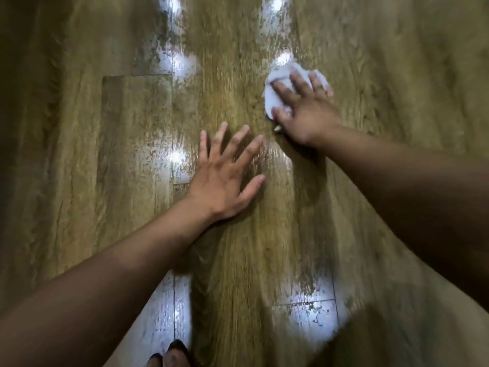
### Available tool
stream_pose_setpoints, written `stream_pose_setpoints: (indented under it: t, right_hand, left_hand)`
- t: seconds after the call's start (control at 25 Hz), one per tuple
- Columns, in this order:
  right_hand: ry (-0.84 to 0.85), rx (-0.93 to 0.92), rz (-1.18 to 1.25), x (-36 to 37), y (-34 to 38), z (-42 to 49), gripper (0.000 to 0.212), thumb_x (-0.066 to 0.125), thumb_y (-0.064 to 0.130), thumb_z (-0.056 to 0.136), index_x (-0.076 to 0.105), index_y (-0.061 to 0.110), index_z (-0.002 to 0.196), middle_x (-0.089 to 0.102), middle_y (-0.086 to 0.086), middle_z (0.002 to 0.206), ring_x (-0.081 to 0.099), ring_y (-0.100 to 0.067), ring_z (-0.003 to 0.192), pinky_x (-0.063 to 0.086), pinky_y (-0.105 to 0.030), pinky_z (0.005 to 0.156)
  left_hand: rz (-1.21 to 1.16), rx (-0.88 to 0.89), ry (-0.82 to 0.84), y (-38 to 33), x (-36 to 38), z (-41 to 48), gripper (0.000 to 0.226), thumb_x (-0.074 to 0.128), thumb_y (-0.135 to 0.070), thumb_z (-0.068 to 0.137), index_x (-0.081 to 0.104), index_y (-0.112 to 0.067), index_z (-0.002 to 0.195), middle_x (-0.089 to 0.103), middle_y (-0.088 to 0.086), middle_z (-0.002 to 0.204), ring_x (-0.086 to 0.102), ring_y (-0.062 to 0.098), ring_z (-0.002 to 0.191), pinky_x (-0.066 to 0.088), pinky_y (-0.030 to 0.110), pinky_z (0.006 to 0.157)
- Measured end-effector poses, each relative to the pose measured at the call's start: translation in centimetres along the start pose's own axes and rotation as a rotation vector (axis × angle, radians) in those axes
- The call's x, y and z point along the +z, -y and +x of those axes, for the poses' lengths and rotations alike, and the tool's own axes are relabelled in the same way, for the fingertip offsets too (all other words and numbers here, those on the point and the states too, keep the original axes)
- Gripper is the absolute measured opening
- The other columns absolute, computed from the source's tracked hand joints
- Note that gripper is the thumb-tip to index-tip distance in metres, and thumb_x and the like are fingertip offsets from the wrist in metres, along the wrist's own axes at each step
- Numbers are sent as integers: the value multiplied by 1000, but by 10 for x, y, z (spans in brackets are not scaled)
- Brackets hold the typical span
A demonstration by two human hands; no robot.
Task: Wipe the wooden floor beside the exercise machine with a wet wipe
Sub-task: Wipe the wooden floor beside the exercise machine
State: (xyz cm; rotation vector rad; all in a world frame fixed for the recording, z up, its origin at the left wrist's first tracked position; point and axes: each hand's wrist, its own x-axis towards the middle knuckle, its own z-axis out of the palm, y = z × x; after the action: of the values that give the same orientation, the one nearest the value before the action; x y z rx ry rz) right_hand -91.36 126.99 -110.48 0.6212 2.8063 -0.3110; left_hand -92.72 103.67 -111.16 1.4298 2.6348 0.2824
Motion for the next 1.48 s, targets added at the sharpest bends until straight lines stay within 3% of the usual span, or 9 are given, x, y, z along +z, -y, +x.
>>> stream_pose_setpoints:
  t: [0.16, 0.32, 0.4, 0.56, 0.72, 0.84, 1.12, 1.32, 1.48]
  right_hand:
    - [-179, 76, 30, 38, 8, -115, 59, 34, 52, 94, 36, 35, 150, 18, 0, 164, 5, -27, 153, 11, -52, 122]
    - [-119, 23, 73, 69, 6, -279, 60, 49, 46, 89, 42, 30, 147, 26, -5, 162, 16, -33, 151, 21, -61, 116]
    - [-51, 26, 48, 66, -3, -263, 60, 43, 50, 90, 39, 32, 147, 26, -4, 162, 16, -33, 151, 18, -58, 118]
    - [-107, 109, -40, 32, -27, -110, 63, 25, 55, 92, 24, 37, 153, 14, -5, 165, 7, -34, 151, 8, -53, 120]
    - [5, 168, -12, -10, -53, 11, 61, 25, 56, 98, 11, 39, 155, -1, 1, 167, -6, -33, 152, -3, -54, 121]
    - [-24, 157, 26, 0, -37, -20, 61, 23, 53, 98, 18, 33, 156, 3, -2, 167, -5, -33, 152, -1, -53, 122]
    - [-190, 100, 58, 75, -12, -278, 55, 40, 45, 93, 59, 18, 136, 43, -16, 151, 32, -43, 142, 32, -65, 108]
    - [-160, 170, -8, 46, -37, -170, 62, 33, 49, 89, 46, 26, 145, 36, -13, 156, 26, -42, 144, 24, -59, 114]
    - [-82, 223, 5, 5, -62, -51, 59, 23, 52, 97, 17, 38, 154, 6, -1, 166, 1, -33, 152, 3, -54, 121]
  left_hand:
    - [40, -61, 33, -3, 5, 10, 72, 27, -66, 89, 16, -33, 152, 20, 5, 161, 6, 39, 149, 1, 67, 115]
    - [94, -71, 63, -9, 8, 17, 74, 24, -69, 88, 15, -35, 153, 13, 6, 163, -1, 41, 148, -1, 66, 115]
    - [105, -72, 55, -9, 8, 16, 73, 23, -69, 87, 20, -35, 152, 14, 6, 163, 0, 42, 148, -1, 67, 115]
    - [130, -74, 56, -9, 7, 14, 74, 20, -70, 88, 20, -35, 153, 11, 5, 164, -1, 42, 148, -2, 66, 115]
    - [135, -83, 83, -12, 7, 13, 74, 15, -70, 89, 14, -36, 155, 6, 3, 165, -6, 40, 149, -5, 65, 115]
    - [141, -89, 83, -12, 5, 12, 74, 15, -70, 89, 14, -36, 154, 6, 3, 165, -6, 40, 149, -3, 66, 115]
    - [146, -93, 82, -13, 5, 14, 73, 18, -70, 89, 15, -36, 154, 7, 4, 165, -4, 40, 149, -3, 65, 115]
    - [144, -87, 86, -12, 3, 14, 72, 17, -70, 89, 17, -37, 154, 9, 4, 165, -3, 39, 149, -2, 64, 116]
    - [137, -86, 93, -16, 1, 14, 72, 21, -70, 90, 21, -36, 153, 13, 4, 164, -2, 39, 149, -2, 64, 116]
